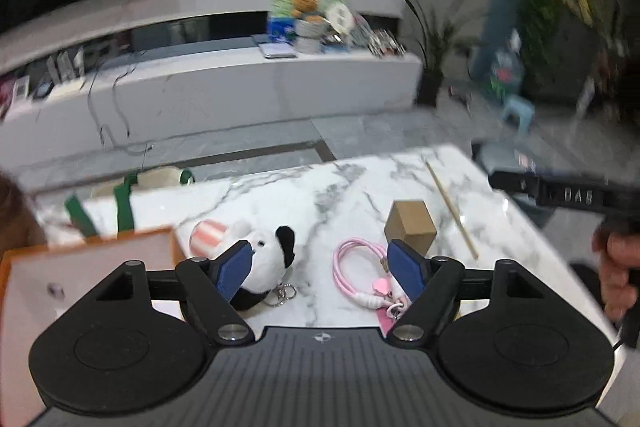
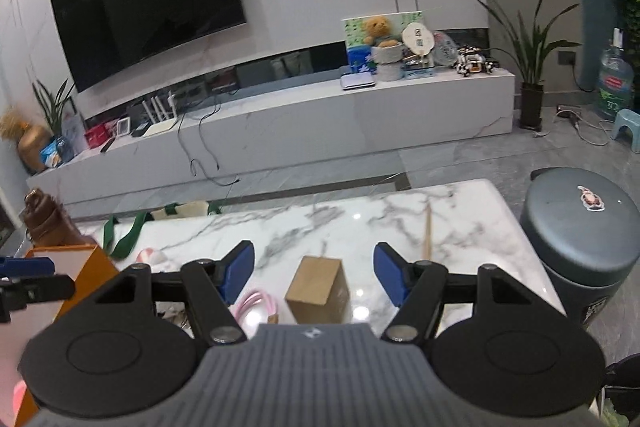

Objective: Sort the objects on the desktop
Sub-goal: 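Move both tools back over the table toward the plush cow and cardboard box, then grasp the white plush cow with the left tool while the right tool grasps the cardboard box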

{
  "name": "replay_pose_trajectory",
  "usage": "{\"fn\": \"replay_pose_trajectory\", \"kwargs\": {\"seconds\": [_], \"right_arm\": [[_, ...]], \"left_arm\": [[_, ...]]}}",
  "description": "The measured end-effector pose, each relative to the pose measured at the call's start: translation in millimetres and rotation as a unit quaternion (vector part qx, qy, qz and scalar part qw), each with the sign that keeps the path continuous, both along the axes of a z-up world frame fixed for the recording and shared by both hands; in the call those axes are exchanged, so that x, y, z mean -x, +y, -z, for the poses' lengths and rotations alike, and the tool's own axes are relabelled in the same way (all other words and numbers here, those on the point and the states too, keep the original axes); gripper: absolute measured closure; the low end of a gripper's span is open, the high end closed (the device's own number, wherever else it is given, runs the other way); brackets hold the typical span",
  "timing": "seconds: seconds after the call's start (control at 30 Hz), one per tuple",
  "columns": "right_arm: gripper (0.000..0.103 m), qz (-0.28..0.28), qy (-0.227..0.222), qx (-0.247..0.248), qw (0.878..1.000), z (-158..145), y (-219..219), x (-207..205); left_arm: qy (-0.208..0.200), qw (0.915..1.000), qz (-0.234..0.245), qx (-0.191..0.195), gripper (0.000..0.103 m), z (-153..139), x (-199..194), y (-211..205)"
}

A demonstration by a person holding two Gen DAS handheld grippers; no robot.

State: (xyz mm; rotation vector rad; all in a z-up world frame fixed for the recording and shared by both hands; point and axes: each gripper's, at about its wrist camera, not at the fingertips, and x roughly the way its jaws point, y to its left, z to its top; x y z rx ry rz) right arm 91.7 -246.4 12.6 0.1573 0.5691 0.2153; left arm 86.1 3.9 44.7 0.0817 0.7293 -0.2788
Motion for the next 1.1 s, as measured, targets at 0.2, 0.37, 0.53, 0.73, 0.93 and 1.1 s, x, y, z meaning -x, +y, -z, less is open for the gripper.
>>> {"fn": "replay_pose_trajectory", "kwargs": {"seconds": [0.2,0.37,0.53,0.73,0.93,1.1], "right_arm": [[0.035,-0.002,-0.001,-0.004,1.0,-2.7,-1.9,-0.5],[0.034,-0.004,-0.001,-0.009,1.0,-3.4,-4.5,-1.2],[0.034,-0.002,-0.001,-0.019,1.0,-4.6,-8.0,-2.6],[0.034,-0.006,0.0,-0.029,1.0,-4.3,-9.1,-2.5],[0.034,-0.013,0.003,-0.029,0.999,-3.5,-8.4,-0.8],[0.034,-0.007,0.007,-0.029,1.0,-0.8,-12.8,-1.7]], "left_arm": [[0.059,0.9912,0.046,-0.109,0.013,12.8,-37.2,-34.1],[0.146,0.9823,0.003,-0.118,0.013,38.5,-94.6,-29.8],[0.218,0.9676,-0.089,-0.09,0.013,59.3,-142.2,-11.2],[0.245,0.9494,-0.186,-0.064,0.013,81.3,-166.2,1.3],[0.261,0.9275,-0.257,-0.075,0.001,104.5,-178.8,2.5],[0.268,0.9178,-0.249,-0.155,0.0,126.7,-179.7,-19.1]]}}
